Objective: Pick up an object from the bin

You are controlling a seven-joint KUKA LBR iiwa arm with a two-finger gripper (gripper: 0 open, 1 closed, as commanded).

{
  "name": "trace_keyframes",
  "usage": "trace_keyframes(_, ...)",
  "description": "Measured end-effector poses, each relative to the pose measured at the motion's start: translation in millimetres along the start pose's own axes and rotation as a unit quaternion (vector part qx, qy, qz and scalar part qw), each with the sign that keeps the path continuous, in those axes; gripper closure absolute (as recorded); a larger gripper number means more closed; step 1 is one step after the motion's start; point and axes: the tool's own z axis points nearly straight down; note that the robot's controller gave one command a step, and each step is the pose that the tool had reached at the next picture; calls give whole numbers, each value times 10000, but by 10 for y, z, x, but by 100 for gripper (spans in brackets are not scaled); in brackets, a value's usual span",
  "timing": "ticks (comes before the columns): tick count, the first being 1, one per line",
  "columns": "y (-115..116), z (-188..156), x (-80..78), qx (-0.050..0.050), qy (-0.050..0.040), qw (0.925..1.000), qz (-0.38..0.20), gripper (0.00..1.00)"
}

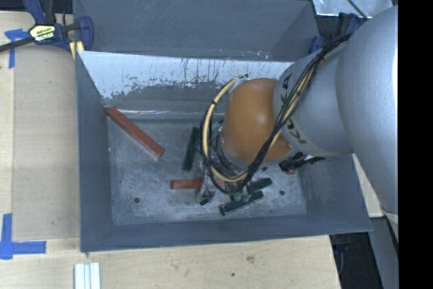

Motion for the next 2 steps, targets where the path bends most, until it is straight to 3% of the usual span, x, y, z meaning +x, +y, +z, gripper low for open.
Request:
trace_keyframes(1,-5,-673,-28,-3,-21,10000,1,100)
trace_keyframes(2,-9,-1116,-51,-2,-14,10000,-1,100)
